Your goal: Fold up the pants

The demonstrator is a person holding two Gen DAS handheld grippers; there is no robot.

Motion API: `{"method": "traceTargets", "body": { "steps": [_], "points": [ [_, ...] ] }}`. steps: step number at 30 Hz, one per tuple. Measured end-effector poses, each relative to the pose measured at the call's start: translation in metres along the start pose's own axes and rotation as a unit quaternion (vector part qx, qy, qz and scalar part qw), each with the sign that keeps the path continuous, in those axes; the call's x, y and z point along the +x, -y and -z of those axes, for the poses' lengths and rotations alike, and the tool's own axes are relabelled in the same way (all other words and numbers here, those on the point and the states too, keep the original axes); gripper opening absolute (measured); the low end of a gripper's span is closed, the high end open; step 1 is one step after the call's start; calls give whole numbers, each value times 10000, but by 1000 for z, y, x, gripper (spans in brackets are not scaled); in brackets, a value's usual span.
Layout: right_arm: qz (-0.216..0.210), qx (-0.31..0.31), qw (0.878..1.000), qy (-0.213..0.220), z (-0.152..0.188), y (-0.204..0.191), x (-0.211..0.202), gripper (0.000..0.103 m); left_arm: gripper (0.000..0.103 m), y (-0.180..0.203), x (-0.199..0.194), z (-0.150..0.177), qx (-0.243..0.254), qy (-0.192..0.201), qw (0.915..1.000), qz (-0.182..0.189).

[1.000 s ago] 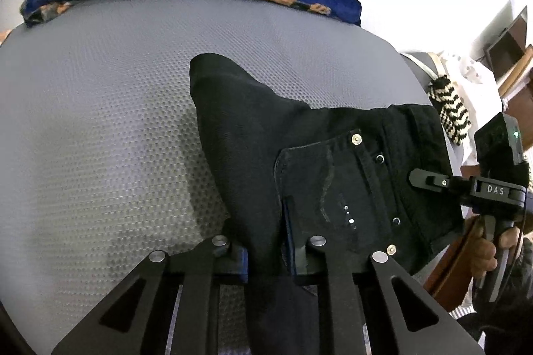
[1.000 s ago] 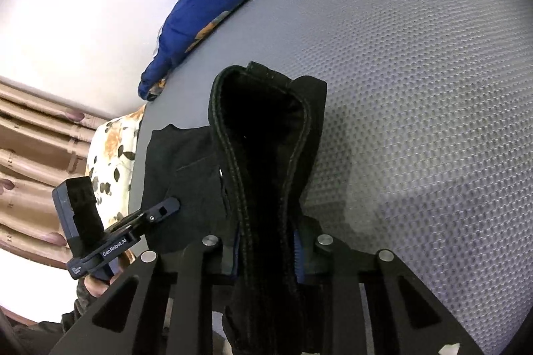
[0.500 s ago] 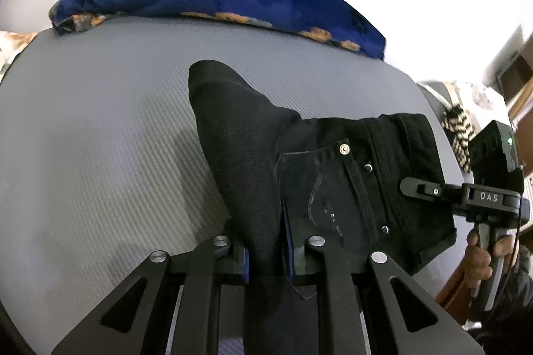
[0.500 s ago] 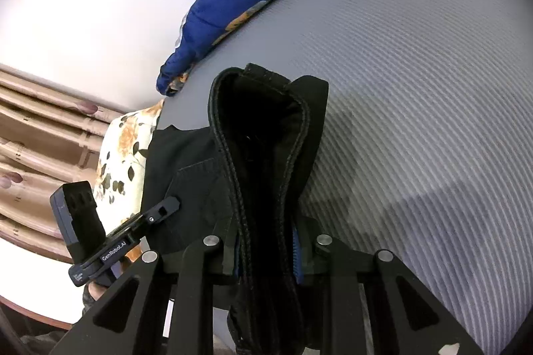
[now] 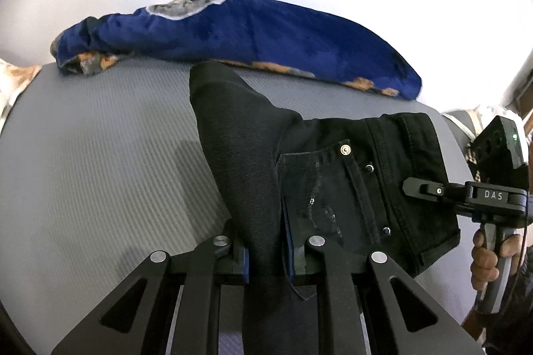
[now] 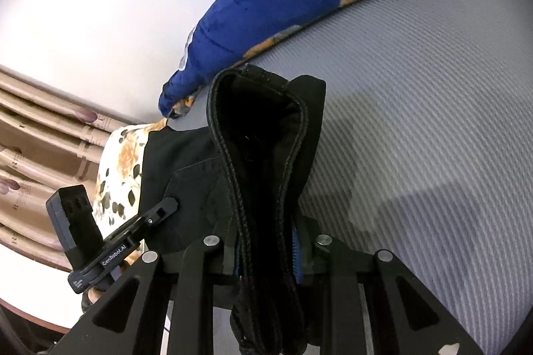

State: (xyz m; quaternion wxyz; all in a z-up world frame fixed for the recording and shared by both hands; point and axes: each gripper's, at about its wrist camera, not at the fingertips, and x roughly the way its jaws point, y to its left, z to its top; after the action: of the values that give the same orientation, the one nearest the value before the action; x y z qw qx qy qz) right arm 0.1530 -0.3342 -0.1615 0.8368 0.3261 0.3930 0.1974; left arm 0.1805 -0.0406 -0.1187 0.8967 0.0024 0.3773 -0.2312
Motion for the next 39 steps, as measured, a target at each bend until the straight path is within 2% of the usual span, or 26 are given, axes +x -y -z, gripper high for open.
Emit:
{"method": "traceTargets", "body": {
  "steps": [6, 9, 10, 11, 13, 16, 18, 22, 26, 29, 33, 39],
  "points": [
    [325, 49, 9995, 3, -10, 13, 20, 22, 18, -22, 34, -6, -84, -184, 9996, -176],
    [689, -51, 9976, 16, -4, 22, 27, 31, 28, -34, 48, 5, -160, -237, 9994, -207],
    [790, -89, 9968, 25, -2, 24, 29, 38, 37, -38, 50, 7, -197, -228, 9993, -222],
    [888, -111, 9960, 40, 0, 25, 31, 44, 41, -42, 53, 10, -250, -202, 9991, -290],
    [913, -170, 9956, 119, 5, 26, 31, 43, 53, -47, 58, 14, -314, -172, 9989, -314],
    [1061, -238, 9940, 134, 8, 22, 31, 43, 56, -48, 56, 15, -311, -70, 9989, -337],
    [1138, -210, 9932, 134, 13, 17, 32, 44, 63, -44, 53, 15, -250, -102, 9982, -544],
    [1208, -146, 9925, 146, 28, 10, 31, 46, 65, -38, 38, 24, -220, -106, 9966, -789],
    [1294, -115, 9913, 214, 46, 7, 17, 51, 65, -25, 14, 39, -7, -4, 9926, -1217],
    [1444, -274, 9882, 419, 58, -5, 2, 51, 66, -14, -7, 56, 56, 92, 9884, -1513],
    [1630, -630, 9821, 700, 79, -31, -21, 51, 70, -1, -37, 77, -18, 265, 9849, -1710],
    [2078, -1197, 9659, 971, 118, -68, -36, 68, 71, 18, -75, 100, -85, 531, 9821, -1803]
  ]
}}
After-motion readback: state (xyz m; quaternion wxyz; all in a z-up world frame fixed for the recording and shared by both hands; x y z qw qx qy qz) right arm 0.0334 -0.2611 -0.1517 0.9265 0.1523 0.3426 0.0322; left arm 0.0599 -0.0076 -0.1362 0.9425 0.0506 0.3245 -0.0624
